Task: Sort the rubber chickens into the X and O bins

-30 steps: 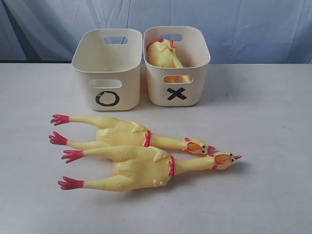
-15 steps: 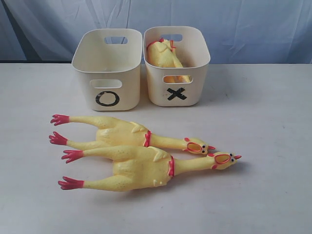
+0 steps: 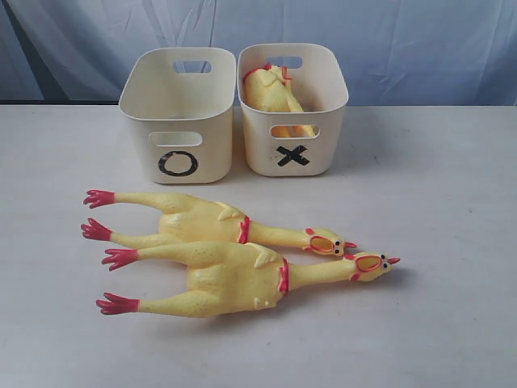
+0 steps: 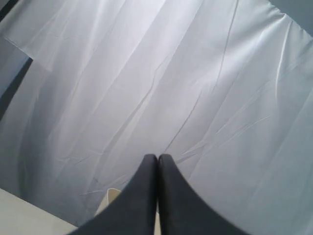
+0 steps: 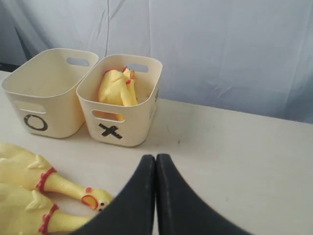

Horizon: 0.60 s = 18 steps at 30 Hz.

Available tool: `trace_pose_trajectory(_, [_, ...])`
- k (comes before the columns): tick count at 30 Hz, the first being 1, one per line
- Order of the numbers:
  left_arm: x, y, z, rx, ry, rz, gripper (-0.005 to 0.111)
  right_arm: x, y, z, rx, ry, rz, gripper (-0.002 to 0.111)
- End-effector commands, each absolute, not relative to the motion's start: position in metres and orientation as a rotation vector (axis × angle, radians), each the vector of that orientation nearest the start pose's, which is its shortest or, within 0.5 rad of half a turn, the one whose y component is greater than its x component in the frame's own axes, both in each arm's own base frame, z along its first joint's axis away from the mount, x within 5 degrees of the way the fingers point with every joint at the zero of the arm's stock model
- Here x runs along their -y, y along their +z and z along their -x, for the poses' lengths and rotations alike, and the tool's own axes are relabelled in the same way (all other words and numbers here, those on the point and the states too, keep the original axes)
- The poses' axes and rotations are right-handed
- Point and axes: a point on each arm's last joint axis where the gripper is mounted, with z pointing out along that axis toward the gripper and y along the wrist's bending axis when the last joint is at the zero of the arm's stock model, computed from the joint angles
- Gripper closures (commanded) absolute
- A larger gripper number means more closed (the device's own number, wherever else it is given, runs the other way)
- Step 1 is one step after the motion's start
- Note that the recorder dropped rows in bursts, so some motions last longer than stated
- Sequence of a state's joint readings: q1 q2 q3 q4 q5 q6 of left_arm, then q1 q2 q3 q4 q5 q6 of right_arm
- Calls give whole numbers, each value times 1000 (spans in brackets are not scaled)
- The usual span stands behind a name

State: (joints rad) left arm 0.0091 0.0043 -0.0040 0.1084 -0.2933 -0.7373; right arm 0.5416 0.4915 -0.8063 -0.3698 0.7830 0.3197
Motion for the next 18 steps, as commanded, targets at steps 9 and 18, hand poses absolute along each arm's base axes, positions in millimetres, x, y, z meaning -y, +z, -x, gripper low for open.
trace_pose_trajectory(9, [27, 278, -48, -1210, -610, 32, 107, 4, 359, -26, -1895, 263, 276, 108])
trace_pose_trajectory(18, [49, 309, -85, -1426, -591, -304, 107, 15, 358, -9, -1838, 281, 256, 108])
